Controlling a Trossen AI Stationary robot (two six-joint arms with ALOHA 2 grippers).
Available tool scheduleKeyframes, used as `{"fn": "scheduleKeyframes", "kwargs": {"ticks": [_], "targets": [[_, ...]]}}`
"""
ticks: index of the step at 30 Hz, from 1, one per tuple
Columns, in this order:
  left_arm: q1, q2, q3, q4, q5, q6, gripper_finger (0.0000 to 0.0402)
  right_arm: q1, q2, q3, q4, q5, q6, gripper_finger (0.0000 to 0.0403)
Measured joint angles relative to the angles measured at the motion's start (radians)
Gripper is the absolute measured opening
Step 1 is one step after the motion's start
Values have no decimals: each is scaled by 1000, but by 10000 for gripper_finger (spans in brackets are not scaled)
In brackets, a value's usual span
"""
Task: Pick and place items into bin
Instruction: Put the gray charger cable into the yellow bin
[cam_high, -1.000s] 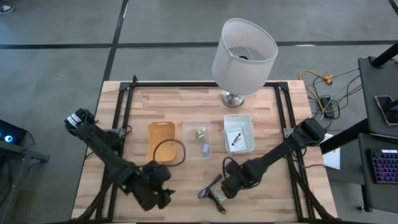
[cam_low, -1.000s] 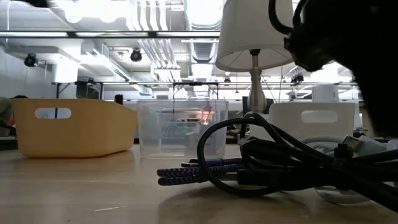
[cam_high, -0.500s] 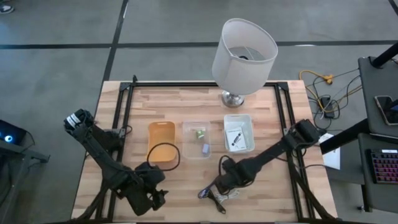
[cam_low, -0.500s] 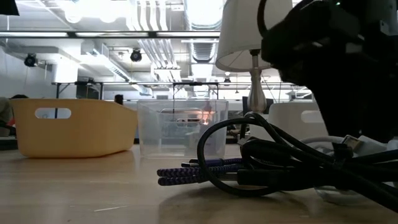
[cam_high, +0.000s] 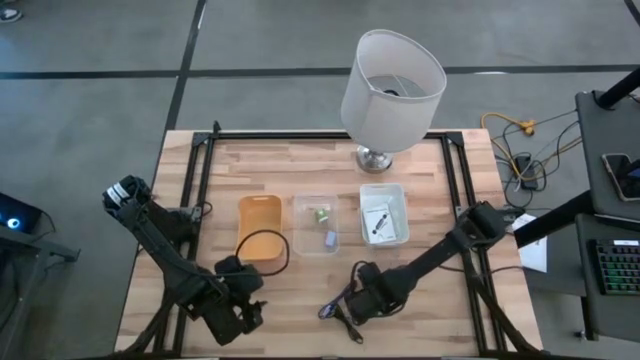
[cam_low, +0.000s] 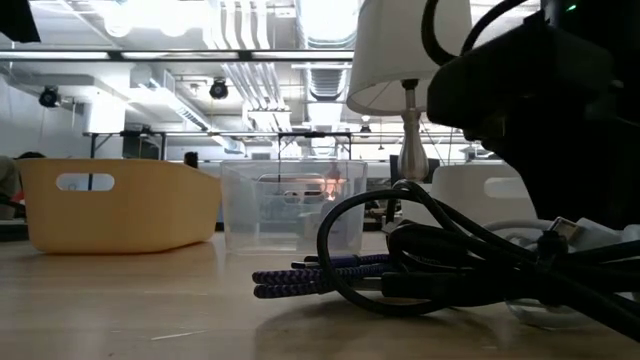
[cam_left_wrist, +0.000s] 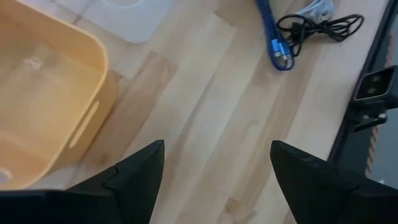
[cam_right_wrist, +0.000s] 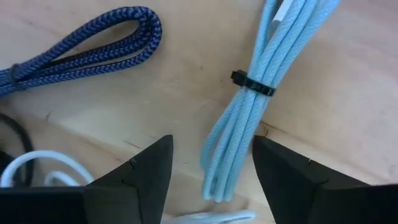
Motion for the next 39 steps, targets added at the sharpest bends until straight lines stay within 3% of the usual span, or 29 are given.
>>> {"fn": "scheduleKeyframes", "kwargs": {"ticks": [6, 13, 16, 19, 23, 27, 32, 39], "targets": [[0, 0, 0, 0, -11, 1, 276, -2, 61, 81, -147, 48, -63, 155], [0, 0, 0, -7, -30, 2, 276, -1, 79, 96, -135, 62, -192, 26], [0, 0, 0, -22, -33, 2, 276, 12, 48, 105, -129, 93, -349, 18], [-1, -1, 0, -28, -36, 6, 276, 44, -6, 148, -111, 192, -601, 17], [0, -12, 0, -27, -43, 86, 276, 58, -115, 226, -114, 228, -889, 16], [0, -39, 0, -1, -94, 170, 276, 32, -150, 282, -137, 266, -995, 15], [8, -112, 1, 229, -266, 349, 276, -18, -160, 360, -139, 266, -1053, 14], [64, -124, 1, 308, -278, 560, 276, -39, -111, 507, -127, 293, -1162, 14]]}}
